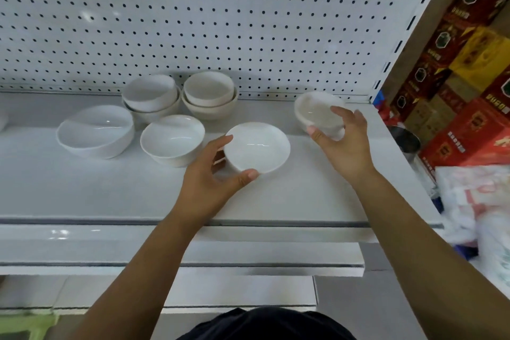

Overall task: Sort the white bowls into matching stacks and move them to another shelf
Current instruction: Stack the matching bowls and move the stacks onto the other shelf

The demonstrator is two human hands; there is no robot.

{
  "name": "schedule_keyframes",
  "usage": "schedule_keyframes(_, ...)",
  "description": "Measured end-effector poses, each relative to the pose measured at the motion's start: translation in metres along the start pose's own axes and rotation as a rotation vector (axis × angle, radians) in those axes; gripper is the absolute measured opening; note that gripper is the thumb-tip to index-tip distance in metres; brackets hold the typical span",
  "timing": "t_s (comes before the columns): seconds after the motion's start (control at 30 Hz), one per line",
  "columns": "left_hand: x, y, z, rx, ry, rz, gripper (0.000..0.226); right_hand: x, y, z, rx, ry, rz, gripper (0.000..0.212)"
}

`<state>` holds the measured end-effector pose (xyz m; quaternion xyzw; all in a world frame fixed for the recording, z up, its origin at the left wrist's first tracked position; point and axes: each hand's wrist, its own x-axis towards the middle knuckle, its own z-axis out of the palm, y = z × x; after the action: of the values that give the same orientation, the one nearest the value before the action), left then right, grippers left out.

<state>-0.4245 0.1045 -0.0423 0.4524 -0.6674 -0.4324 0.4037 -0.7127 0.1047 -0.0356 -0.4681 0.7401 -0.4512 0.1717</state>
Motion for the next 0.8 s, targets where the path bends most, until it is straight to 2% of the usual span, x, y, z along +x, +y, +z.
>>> schedule_keyframes(0.17, 0.0, 0.0, -0.002, -0.001, 0.016, -0.017, 0.088, 0.016, 0.01, 0.003, 0.031, 0.039, -0.055, 0.04)
schedule_keyframes(0.33, 0.0, 0.003, -0.004, -0.063, 0.011, 0.015, 0.076, 0.014, 0.011, 0.002, 0.206, 0.036, -0.068, 0.028)
schedule_keyframes(0.47, 0.003, 0.003, -0.008, -0.159, 0.053, -0.017, 0.069, 0.003, -0.015, 0.005, 0.391, -0.092, -0.127, 0.027)
schedule_keyframes(0.63, 0.004, 0.002, -0.006, -0.159, 0.084, -0.017, 0.046, -0.014, -0.049, 0.004, 0.593, -0.251, -0.217, 0.033)
schedule_keyframes(0.8, 0.005, 0.001, -0.006, -0.159, 0.089, -0.012, 0.045, -0.032, -0.056, 0.014, 0.6, -0.36, -0.302, 0.05)
